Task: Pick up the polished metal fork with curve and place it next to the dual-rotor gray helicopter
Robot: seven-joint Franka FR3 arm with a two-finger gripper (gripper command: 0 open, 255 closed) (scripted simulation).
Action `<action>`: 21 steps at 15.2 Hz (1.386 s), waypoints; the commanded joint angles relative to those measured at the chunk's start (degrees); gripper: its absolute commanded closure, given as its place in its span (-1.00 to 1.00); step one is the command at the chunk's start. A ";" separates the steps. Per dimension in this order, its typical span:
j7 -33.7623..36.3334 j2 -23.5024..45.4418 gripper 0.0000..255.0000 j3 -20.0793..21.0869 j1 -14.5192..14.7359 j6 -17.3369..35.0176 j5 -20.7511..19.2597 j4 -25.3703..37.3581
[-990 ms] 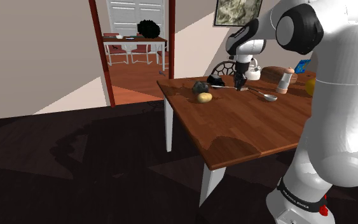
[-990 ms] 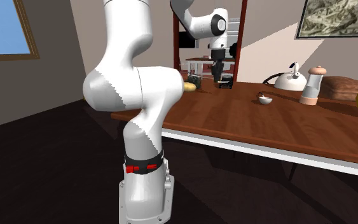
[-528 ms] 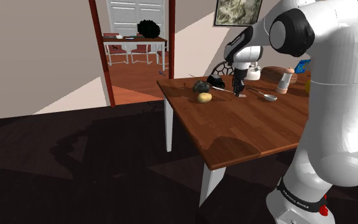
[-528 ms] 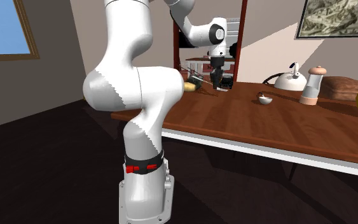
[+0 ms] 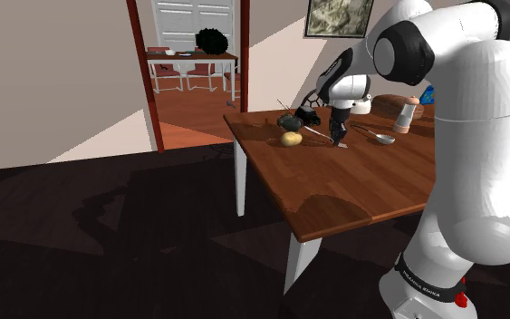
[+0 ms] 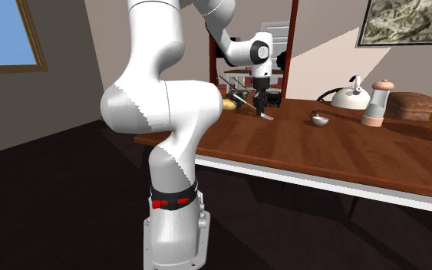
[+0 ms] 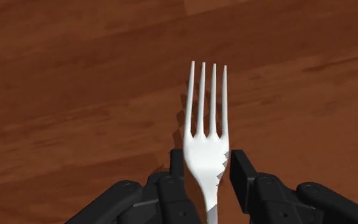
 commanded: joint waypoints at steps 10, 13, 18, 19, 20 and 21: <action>-0.27 0.64 -1.00 0.40 -0.37 0.32 0.55 -0.03; -0.33 0.66 -1.00 0.41 -0.42 0.32 0.57 -0.02; 2.96 -4.01 -1.00 -2.83 2.69 -5.32 -4.44 2.70; 2.96 -4.01 -1.00 -2.83 2.69 -5.32 -4.44 2.70; 2.96 -4.01 -1.00 -2.82 2.69 -5.32 -4.44 2.69; 2.96 -4.01 -1.00 -2.82 2.69 -5.32 -4.44 2.70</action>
